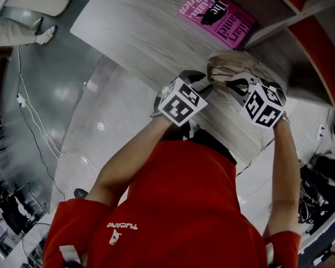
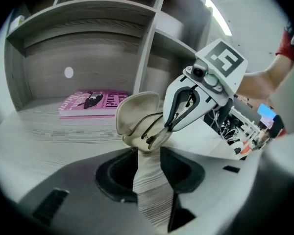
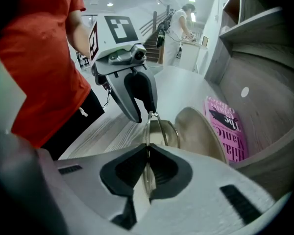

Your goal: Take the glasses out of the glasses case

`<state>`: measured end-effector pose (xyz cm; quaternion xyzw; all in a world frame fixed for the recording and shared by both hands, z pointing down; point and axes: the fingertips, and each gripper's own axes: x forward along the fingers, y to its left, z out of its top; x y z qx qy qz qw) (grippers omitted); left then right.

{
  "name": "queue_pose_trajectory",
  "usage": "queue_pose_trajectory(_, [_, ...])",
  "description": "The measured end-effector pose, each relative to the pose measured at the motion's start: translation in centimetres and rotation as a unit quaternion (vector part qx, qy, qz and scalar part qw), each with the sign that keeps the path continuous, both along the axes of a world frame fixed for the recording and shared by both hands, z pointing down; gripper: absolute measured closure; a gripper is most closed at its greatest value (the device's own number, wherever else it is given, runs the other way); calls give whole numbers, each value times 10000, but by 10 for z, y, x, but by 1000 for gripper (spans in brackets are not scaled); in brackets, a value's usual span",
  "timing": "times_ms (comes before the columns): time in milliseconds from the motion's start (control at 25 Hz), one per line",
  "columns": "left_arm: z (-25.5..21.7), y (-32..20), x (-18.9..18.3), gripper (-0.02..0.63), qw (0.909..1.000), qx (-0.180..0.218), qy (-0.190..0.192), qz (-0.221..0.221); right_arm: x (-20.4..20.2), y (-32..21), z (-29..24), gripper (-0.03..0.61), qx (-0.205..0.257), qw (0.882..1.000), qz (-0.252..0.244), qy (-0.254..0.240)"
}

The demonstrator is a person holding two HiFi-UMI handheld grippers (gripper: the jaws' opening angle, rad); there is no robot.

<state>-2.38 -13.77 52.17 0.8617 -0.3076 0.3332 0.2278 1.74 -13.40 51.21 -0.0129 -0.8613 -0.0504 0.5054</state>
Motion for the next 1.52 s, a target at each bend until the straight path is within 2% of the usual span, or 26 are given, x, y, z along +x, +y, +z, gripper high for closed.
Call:
queue_pose_trajectory(280, [-9,2,-2,477,9998,137,116,-40,1,-7,-16,552,325,9989,226,-235])
queue_pose_trajectory(600, [-13,6,1,479,9997,207,154,-28,3,-32,-31,554,1193,9883,690,-645])
queue_pose_trajectory(760, [-12,6,0,479,9996,216,152,-82,4,-42,-41,552,1289,9823,972,-946])
queue_pose_trajectory(920, [-25,2,2,480,9981,464,351,-181,1,-47,-67,552,1161,9727,1384,-1455])
queue_pose_trajectory(1040, [-41,-2,2,492,9946,791,613,-289,-2,-48,-90,552,1061,9610,1719,-1889])
queue_pose_trajectory(1160, [-65,-7,1,509,9866,1242,950,-458,-5,-44,-112,552,923,9453,2086,-2332])
queue_pose_trajectory(1360, [-120,-14,-9,548,9613,2124,1536,-850,-6,-32,-146,552,685,9086,2588,-3207])
queue_pose_trajectory(1520, [-163,-16,-17,569,9408,2709,1783,-987,-4,-19,-175,552,488,8749,2940,-3818])
